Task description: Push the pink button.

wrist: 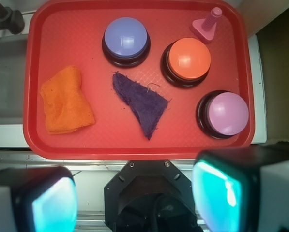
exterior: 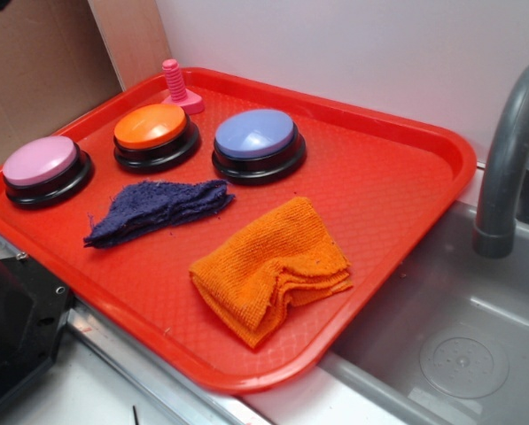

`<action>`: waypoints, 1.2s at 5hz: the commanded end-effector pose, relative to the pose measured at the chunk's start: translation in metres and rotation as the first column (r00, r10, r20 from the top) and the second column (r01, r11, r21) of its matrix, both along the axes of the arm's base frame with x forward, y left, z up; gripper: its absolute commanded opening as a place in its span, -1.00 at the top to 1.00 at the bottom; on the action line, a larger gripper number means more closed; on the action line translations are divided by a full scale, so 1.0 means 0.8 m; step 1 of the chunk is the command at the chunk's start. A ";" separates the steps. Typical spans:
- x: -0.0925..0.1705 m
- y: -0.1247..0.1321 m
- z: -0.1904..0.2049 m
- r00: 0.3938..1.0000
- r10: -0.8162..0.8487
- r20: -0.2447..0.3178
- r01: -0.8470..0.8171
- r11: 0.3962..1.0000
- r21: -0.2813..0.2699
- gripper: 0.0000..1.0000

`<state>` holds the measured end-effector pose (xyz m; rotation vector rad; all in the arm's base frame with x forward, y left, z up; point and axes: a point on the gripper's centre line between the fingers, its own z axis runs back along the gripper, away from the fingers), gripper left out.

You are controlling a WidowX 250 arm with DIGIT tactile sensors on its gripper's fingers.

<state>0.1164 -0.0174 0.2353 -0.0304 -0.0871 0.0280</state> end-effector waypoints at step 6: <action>0.046 0.155 -0.150 0.719 0.695 0.010 -0.693 0.716 0.085 -1.00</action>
